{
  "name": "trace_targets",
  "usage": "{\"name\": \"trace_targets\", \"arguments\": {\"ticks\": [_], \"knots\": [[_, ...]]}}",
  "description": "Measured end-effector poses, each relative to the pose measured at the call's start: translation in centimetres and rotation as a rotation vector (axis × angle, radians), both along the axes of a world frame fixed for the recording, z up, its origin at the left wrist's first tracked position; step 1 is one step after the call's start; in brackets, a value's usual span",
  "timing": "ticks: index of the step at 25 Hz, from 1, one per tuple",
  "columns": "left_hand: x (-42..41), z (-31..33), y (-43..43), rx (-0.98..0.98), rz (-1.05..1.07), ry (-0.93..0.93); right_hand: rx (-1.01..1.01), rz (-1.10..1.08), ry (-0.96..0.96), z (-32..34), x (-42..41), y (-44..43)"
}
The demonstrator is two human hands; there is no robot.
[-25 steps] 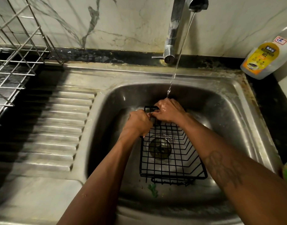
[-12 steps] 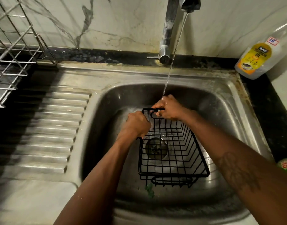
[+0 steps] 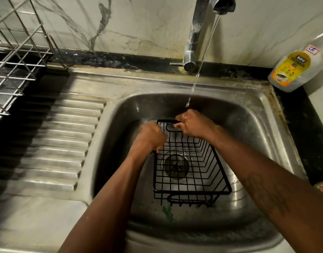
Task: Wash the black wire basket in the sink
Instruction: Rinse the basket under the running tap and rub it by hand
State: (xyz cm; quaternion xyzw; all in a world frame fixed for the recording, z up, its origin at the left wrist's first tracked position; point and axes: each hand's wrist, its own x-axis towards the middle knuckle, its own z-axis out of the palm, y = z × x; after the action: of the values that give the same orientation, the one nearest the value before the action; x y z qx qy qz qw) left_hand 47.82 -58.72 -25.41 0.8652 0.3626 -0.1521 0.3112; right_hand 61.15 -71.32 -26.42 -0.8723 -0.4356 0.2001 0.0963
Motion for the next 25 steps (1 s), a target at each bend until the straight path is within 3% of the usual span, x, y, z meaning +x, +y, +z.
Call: {"name": "trace_targets", "arguments": {"ticks": [2,5,8,11,15,18,20,22,25], "knots": [[0.0,-0.1,-0.1,0.007,0.025,-0.034,-0.015,-0.157,0.127,-0.8,1.0,-0.9],[-0.1,-0.4,-0.7,-0.013,-0.006,-0.089,-0.020,-0.467,0.146,-1.6,1.7,-1.2],[0.0,-0.8,-1.7,0.002,-0.068,-0.146,-0.345,-0.457,-0.101,-0.9,0.8,0.5],[-0.1,-0.1,-2.2,0.058,-0.101,-0.172,-0.449,-0.474,-0.101,-1.0,0.2,2.0],[-0.4,0.3,-1.4,0.041,-0.065,-0.168,-0.371,-0.525,0.211,0.1,1.4,1.2],[-0.7,0.5,-0.7,0.045,-0.073,-0.113,-0.101,-0.682,0.585,0.2,1.0,0.0],[-0.7,0.7,-0.3,0.037,-0.066,-0.078,0.065,-0.668,0.686,-0.2,0.5,-0.7],[-0.5,0.6,-0.2,0.024,-0.073,-0.062,0.009,-0.430,0.401,0.1,0.6,-1.0],[-0.5,0.7,-0.7,0.020,-0.014,-0.071,-0.267,-0.023,-0.251,1.0,0.2,-1.2]]}}
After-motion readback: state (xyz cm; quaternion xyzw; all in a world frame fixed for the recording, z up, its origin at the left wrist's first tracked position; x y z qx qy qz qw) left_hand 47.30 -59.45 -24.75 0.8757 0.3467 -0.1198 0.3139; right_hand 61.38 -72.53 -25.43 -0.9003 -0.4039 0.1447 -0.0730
